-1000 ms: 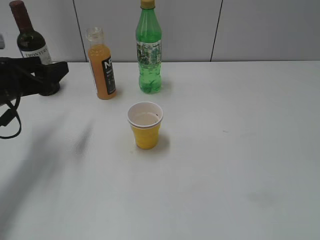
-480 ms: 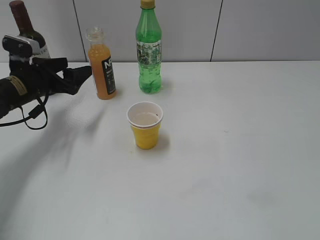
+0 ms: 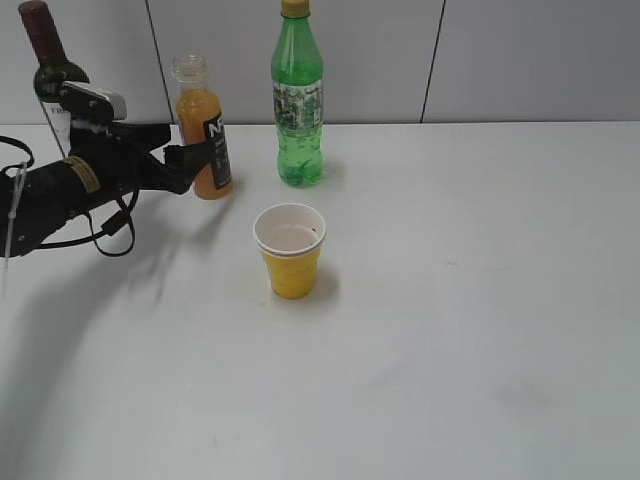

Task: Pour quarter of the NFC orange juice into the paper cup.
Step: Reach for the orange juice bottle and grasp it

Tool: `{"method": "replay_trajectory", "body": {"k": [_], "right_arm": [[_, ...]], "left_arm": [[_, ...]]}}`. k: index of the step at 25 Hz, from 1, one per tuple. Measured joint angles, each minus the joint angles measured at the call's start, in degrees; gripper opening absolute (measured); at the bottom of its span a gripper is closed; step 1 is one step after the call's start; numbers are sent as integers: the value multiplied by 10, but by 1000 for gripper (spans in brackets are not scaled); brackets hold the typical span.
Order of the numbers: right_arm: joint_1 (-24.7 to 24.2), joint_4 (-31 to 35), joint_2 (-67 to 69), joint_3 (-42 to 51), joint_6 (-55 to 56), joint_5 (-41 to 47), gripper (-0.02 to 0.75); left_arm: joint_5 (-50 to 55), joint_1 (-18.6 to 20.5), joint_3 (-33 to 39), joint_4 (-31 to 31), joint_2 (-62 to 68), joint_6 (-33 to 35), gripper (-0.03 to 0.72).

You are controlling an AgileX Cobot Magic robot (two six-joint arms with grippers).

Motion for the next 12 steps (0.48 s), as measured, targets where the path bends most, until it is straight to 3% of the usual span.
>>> {"method": "replay_trajectory", "body": {"k": [12], "right_arm": [[0,0,0,0,1,0,590]], "left_arm": [[33,-25,-94,-7,68,0,659]]}}
